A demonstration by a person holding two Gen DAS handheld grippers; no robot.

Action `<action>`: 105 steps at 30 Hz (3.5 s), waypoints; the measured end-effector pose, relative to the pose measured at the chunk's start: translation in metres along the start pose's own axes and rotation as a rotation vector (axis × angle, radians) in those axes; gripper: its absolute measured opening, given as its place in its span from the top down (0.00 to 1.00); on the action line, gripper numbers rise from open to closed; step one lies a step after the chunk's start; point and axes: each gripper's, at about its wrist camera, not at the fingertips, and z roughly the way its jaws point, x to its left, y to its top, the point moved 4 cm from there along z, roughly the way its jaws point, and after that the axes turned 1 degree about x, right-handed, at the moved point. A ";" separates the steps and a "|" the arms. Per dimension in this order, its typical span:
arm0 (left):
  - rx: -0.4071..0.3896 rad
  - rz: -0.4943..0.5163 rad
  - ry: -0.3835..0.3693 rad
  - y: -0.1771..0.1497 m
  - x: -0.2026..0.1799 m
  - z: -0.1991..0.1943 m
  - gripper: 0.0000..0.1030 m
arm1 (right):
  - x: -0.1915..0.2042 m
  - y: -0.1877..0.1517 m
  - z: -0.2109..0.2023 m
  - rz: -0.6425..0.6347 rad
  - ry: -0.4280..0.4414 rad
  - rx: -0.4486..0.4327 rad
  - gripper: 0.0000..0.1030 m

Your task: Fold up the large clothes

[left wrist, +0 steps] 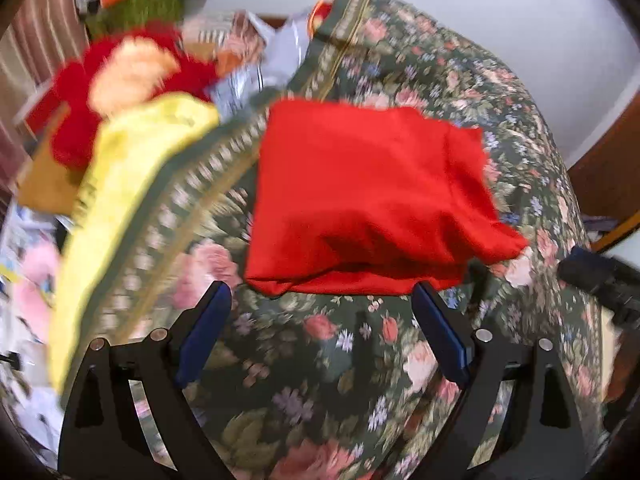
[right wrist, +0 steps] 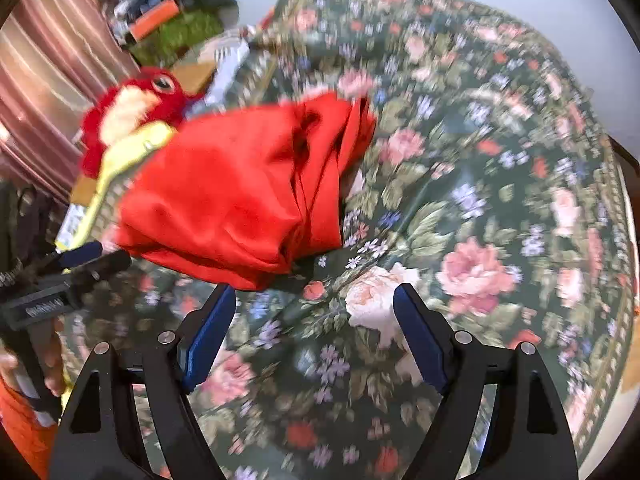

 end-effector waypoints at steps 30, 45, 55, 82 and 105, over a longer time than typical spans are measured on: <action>-0.912 0.155 0.010 -0.104 -0.077 -0.357 0.11 | 0.114 -0.089 -0.308 -0.104 0.089 -0.884 0.23; -0.874 0.119 0.009 -0.115 -0.074 -0.347 0.01 | 0.114 -0.096 -0.307 -0.104 0.000 -0.877 0.00; -0.867 0.122 0.011 -0.116 -0.074 -0.345 0.01 | 0.114 -0.101 -0.304 -0.106 -0.008 -0.856 0.00; -0.827 0.113 -0.002 -0.112 -0.060 -0.330 0.00 | 0.112 -0.102 -0.295 -0.109 -0.016 -0.790 0.00; -0.810 0.121 -0.029 -0.113 -0.059 -0.326 0.00 | 0.109 -0.101 -0.295 -0.113 -0.019 -0.787 0.00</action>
